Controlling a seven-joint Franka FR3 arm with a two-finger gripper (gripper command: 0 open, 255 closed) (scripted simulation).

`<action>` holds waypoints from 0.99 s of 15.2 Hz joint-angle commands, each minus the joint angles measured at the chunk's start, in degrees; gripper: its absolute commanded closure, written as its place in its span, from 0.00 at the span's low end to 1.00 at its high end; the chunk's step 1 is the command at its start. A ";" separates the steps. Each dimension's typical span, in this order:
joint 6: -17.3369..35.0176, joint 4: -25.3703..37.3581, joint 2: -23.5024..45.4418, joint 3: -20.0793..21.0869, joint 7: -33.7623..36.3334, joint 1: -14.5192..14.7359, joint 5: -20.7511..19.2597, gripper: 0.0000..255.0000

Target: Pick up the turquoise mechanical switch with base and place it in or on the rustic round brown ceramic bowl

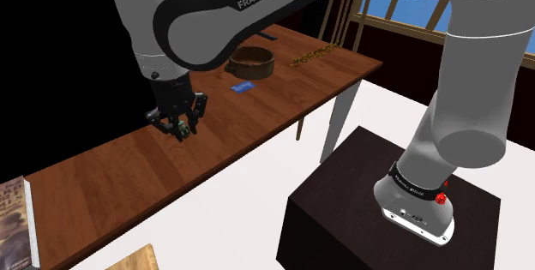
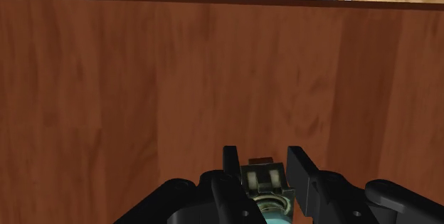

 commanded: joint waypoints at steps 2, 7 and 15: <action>-2.15 1.57 -0.69 0.22 -0.29 -0.03 0.49 1.00; -5.63 4.24 -1.66 0.49 -0.77 -0.09 1.19 1.00; -11.45 9.35 -2.53 0.80 -1.28 0.06 1.86 1.00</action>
